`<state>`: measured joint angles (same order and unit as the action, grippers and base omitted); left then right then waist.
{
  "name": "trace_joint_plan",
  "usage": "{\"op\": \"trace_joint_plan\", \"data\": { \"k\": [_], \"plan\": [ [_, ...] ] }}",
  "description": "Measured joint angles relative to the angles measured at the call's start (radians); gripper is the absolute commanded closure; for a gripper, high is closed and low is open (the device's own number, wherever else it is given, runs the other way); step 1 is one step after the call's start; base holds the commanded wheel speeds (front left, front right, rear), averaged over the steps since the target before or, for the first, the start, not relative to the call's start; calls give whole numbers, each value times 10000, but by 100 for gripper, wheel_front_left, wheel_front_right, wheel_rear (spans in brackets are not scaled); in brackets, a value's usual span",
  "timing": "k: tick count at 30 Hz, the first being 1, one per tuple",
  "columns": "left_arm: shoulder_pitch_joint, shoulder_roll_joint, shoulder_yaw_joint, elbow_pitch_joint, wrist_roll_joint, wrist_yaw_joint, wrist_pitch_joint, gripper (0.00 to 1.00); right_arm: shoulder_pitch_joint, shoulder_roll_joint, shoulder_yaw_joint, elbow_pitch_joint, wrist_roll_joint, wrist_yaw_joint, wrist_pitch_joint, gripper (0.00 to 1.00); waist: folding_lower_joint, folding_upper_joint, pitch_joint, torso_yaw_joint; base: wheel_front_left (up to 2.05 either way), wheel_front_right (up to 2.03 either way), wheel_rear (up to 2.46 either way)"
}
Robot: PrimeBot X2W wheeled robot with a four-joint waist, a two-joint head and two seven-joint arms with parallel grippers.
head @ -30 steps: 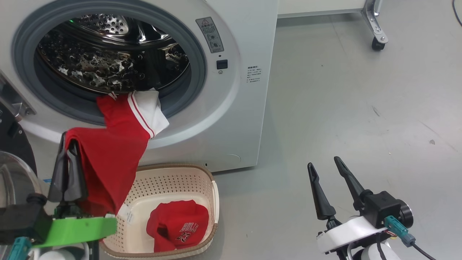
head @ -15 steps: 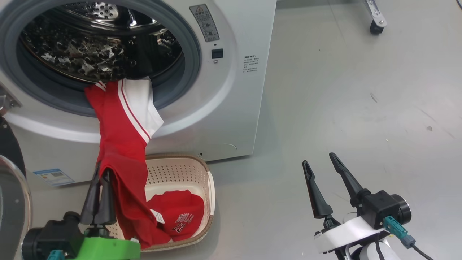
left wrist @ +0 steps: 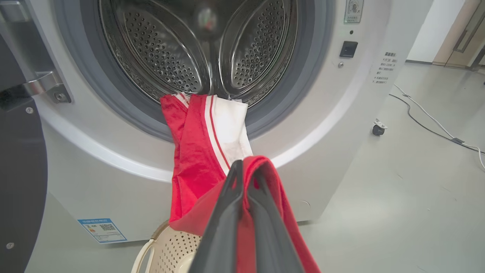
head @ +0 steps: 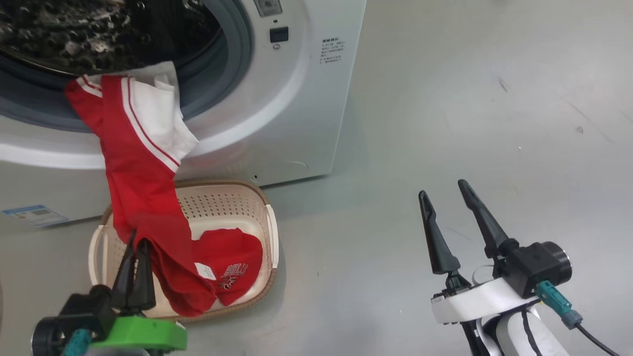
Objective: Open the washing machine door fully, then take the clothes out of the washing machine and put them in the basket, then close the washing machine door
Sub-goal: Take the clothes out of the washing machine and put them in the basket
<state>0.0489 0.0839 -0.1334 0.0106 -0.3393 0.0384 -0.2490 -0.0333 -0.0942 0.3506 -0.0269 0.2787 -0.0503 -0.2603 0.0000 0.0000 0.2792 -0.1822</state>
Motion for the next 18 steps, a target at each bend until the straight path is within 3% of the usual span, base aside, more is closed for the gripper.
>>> {"op": "trace_joint_plan", "data": {
  "k": [10, 18],
  "plan": [
    [-1163, 113, 360, 1220, -314, -10, 261, 100, -475, 217, -84, -451, 21, -42, 0, 0, 0, 0, 1037, -404, 0, 0, 0],
    [-2394, 594, 721, 2142, -407, -12, 686, 100, -825, 326, -48, -663, 146, -40, 0, 0, 0, 0, 1994, -786, 0, 0, 0]
  ]
}}
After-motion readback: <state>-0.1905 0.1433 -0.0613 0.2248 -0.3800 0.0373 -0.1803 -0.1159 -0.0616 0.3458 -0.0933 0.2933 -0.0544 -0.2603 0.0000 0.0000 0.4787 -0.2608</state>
